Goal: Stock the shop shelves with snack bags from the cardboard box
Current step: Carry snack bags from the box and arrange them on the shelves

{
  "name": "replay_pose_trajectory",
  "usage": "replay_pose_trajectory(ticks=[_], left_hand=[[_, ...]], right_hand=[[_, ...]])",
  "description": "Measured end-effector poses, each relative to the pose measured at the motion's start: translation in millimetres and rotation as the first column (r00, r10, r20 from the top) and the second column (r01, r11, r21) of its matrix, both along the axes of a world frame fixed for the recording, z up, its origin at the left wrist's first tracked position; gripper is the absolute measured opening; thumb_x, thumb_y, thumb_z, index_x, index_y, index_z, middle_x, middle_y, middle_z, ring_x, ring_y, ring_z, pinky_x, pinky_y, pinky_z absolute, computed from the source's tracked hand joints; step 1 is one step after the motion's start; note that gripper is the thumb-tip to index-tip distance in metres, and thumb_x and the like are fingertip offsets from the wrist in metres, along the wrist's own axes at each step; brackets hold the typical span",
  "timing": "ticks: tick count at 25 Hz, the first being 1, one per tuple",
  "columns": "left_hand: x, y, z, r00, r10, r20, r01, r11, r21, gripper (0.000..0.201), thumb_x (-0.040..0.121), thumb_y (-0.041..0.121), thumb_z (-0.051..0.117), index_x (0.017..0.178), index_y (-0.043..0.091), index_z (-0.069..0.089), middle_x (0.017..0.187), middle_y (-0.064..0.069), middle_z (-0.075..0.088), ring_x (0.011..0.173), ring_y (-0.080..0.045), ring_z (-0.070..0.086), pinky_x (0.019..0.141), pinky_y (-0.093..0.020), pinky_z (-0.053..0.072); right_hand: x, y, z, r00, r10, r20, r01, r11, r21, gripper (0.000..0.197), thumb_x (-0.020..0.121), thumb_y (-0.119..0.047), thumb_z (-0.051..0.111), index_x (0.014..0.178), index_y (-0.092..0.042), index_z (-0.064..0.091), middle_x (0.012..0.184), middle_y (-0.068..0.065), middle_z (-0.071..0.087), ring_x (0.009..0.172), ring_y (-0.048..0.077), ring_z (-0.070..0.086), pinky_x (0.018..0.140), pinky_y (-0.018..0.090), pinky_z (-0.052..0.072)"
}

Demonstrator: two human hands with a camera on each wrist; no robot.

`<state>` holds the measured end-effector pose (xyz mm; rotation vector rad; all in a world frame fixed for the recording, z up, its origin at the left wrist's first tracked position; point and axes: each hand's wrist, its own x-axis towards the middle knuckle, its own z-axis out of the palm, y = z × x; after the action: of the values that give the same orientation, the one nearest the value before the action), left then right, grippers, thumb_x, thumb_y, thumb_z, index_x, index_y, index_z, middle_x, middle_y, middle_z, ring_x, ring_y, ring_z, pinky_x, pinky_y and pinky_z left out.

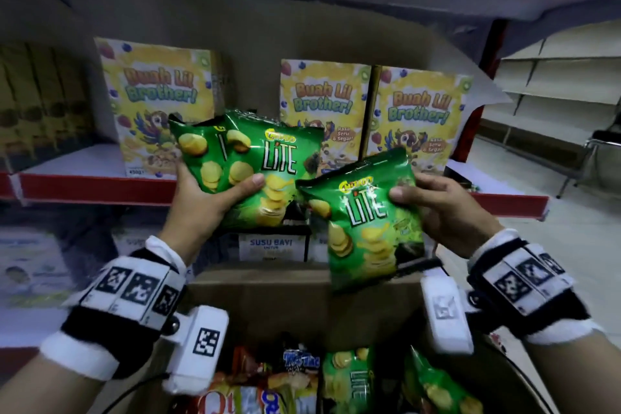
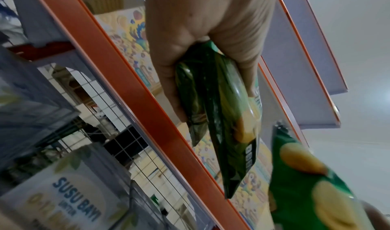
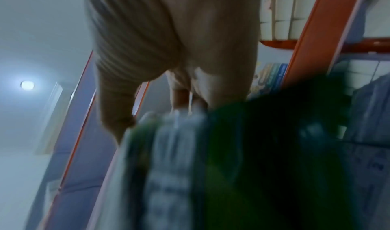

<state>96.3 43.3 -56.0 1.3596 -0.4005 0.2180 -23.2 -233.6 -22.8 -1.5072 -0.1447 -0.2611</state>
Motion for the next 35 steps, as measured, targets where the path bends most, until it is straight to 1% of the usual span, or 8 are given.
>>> replay_pose_trajectory(ticks=[4,6,10,15,18,23,28,35], left_hand=[[-13.3,-22.8,-0.5,0.999,-0.035,0.015,0.036,0.998,-0.048,0.112,0.042,0.043,0.090,0.137,0.024,0.034,0.124,0.001,0.063,0.110,-0.015,0.064,0.095,-0.046,0.051],[-20.4,-33.1,-2.3,0.998,-0.066,0.006,0.066,0.992,-0.103,0.110,0.045,0.043,0.092,0.136,0.027,0.033,0.124,0.003,0.063,0.110,-0.014,0.064,0.096,-0.046,0.051],[-28.4,-44.7,-3.5,0.992,-0.124,-0.019,0.120,0.981,-0.153,0.103,0.047,0.046,0.087,0.132,0.036,0.030,0.127,0.006,0.059,0.114,-0.014,0.061,0.100,-0.047,0.047],[-21.6,-49.7,2.2,0.999,-0.043,0.027,0.046,0.993,-0.112,0.112,0.046,0.054,0.085,0.137,0.025,0.026,0.128,0.003,0.058,0.116,-0.015,0.059,0.103,-0.046,0.044],[-13.3,-55.7,3.0,0.999,-0.001,0.052,0.007,0.994,-0.109,0.112,0.047,0.058,0.085,0.133,0.019,0.028,0.124,0.005,0.060,0.113,-0.010,0.060,0.104,-0.045,0.044],[12.0,-66.0,-4.0,0.986,0.114,0.124,-0.092,0.980,-0.176,0.105,0.058,0.040,0.081,0.142,0.012,0.025,0.133,0.002,0.056,0.120,-0.008,0.057,0.105,-0.041,0.044],[30.5,-61.9,7.3,0.972,0.226,0.067,-0.211,0.960,-0.182,0.093,0.057,0.042,0.078,0.134,0.017,0.033,0.126,0.012,0.057,0.115,0.002,0.058,0.093,-0.015,0.048],[0.1,-31.3,94.2,0.947,0.276,-0.166,-0.288,0.956,-0.052,0.121,0.046,0.065,0.081,0.139,0.009,0.026,0.135,-0.002,0.055,0.122,-0.015,0.056,0.104,-0.040,0.045]], right_hand=[[5.3,20.7,5.2,0.998,-0.043,0.049,0.032,0.975,0.219,0.017,0.089,-0.017,0.055,0.105,-0.014,0.062,0.100,0.006,0.073,0.086,0.020,0.071,0.072,0.033,0.060],[10.6,28.8,3.3,0.989,-0.149,0.019,0.140,0.960,0.243,0.018,0.096,-0.026,0.050,0.112,-0.027,0.057,0.115,0.003,0.069,0.104,0.021,0.067,0.088,0.042,0.055],[16.0,35.7,-1.9,0.934,-0.354,0.052,0.344,0.929,0.140,0.053,0.096,-0.041,0.046,0.144,-0.021,0.036,0.142,0.004,0.049,0.128,0.022,0.049,0.109,0.050,0.037],[10.5,38.3,10.4,0.960,-0.256,0.113,0.224,0.944,0.241,0.049,0.075,-0.045,0.067,0.116,-0.019,0.065,0.118,0.003,0.066,0.116,0.029,0.059,0.105,0.054,0.038],[19.6,42.8,11.2,0.950,-0.254,0.183,0.220,0.957,0.187,0.057,0.069,-0.032,0.073,0.120,-0.014,0.059,0.105,0.000,0.069,0.102,0.023,0.066,0.092,0.044,0.050],[52.0,52.7,-3.6,0.899,-0.341,0.275,0.329,0.940,0.091,0.068,0.070,-0.040,0.077,0.129,-0.018,0.051,0.123,0.004,0.064,0.115,0.023,0.061,0.102,0.049,0.044],[76.2,61.5,7.9,0.896,-0.377,0.233,0.393,0.919,-0.024,0.077,0.068,-0.054,0.074,0.133,-0.022,0.048,0.127,-0.005,0.062,0.119,0.014,0.058,0.104,0.048,0.043],[65.1,86.3,94.7,0.953,-0.303,-0.010,0.301,0.949,-0.092,0.098,0.060,-0.065,0.072,0.142,-0.023,0.037,0.138,-0.008,0.053,0.129,0.012,0.048,0.109,0.046,0.037]])
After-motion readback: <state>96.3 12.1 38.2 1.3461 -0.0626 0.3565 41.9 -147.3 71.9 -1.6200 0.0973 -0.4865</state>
